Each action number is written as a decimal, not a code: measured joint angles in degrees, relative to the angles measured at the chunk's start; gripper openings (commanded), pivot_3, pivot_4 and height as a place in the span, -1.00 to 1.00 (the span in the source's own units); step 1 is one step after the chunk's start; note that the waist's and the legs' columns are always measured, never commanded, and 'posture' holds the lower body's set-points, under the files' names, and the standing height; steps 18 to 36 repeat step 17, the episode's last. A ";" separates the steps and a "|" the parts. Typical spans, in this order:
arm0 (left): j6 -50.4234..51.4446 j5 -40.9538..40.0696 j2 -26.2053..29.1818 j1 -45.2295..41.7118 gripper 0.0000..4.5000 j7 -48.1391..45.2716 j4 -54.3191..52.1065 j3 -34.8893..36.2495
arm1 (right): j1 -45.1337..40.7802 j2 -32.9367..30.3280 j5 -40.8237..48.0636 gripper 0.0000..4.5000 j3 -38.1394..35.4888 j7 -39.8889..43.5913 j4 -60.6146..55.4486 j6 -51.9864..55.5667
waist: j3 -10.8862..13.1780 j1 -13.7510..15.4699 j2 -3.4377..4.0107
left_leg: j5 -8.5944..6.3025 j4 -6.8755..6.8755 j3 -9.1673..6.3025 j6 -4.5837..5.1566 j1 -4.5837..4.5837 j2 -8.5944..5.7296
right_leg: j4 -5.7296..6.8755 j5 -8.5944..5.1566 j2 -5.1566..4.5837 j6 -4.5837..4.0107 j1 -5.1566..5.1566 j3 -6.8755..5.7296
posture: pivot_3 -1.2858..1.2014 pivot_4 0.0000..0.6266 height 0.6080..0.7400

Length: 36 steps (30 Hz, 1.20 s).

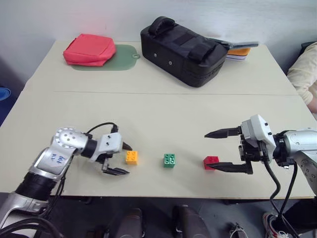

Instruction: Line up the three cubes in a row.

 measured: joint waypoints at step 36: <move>7.93 -13.51 16.79 12.31 0.99 -8.09 -0.90 25.39 | 26.01 -4.83 -1.13 1.00 -27.32 10.09 7.33 -3.29 | 0.00 -0.14 0.03 | -0.17 -0.26 -0.05 0.29 0.16 -0.01 | -0.08 -0.02 -0.08 -0.04 0.10 0.01 | 0.03 -0.52 1.00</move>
